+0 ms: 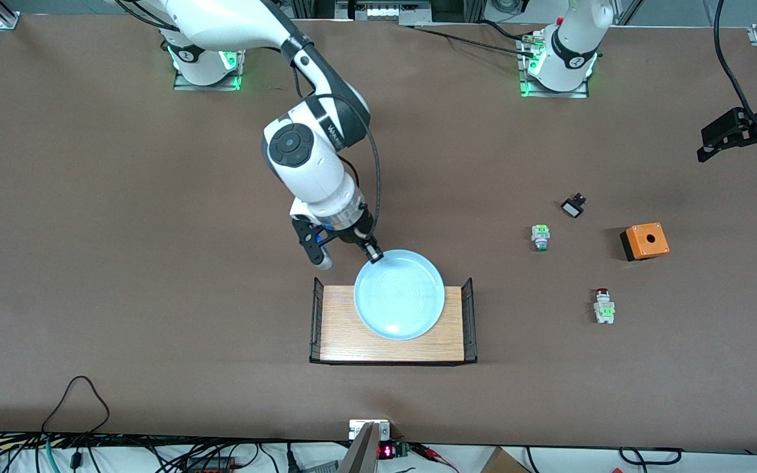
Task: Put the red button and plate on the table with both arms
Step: 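Lift the plate rim with the right gripper and carry it off the tray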
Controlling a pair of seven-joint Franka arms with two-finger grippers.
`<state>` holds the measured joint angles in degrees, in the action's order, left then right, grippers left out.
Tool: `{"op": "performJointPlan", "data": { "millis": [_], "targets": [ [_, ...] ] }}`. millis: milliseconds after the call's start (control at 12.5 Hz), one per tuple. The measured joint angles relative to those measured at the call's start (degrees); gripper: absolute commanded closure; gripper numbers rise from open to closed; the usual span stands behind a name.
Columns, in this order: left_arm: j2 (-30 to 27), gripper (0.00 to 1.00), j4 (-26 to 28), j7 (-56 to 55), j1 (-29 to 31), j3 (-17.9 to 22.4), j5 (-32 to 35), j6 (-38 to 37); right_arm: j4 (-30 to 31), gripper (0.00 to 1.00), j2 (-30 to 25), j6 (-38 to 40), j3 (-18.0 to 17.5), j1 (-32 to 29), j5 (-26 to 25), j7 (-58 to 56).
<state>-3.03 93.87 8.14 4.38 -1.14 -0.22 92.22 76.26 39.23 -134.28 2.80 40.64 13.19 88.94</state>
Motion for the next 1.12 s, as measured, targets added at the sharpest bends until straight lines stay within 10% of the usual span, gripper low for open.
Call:
{"op": "performJointPlan", "data": {
  "millis": [1118],
  "targets": [
    [-0.1,0.0,0.2,-0.1,-1.2,0.4,0.0,-1.4,-11.1,1.0,-7.5,23.0,1.9,-8.6,-0.1,-11.8]
  ]
}}
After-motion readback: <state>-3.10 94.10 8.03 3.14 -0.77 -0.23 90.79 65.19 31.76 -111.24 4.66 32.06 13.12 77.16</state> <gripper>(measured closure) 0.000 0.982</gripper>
